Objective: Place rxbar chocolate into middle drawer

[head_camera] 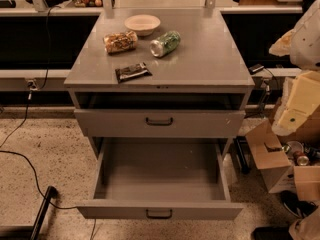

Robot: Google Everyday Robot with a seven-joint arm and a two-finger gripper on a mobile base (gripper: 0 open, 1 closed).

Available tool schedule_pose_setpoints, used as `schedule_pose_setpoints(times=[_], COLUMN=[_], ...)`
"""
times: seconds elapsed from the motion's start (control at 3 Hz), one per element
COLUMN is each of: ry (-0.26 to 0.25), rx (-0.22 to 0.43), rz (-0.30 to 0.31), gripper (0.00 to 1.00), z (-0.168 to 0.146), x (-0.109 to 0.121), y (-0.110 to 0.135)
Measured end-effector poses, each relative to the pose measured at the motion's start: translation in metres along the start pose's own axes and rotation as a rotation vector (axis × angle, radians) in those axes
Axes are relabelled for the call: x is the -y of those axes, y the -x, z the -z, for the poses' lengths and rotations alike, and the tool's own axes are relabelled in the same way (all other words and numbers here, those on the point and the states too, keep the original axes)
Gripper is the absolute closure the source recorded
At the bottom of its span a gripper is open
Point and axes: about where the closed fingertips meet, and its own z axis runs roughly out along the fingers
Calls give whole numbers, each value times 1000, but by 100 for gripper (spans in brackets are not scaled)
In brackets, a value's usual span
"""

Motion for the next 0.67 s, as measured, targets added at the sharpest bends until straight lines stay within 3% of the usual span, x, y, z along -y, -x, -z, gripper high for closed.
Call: schedule_pose_setpoints(times=[0.67], ry=[15], rx=[1], rz=[-4], gripper=[0], z=[-5], x=[1], y=[0])
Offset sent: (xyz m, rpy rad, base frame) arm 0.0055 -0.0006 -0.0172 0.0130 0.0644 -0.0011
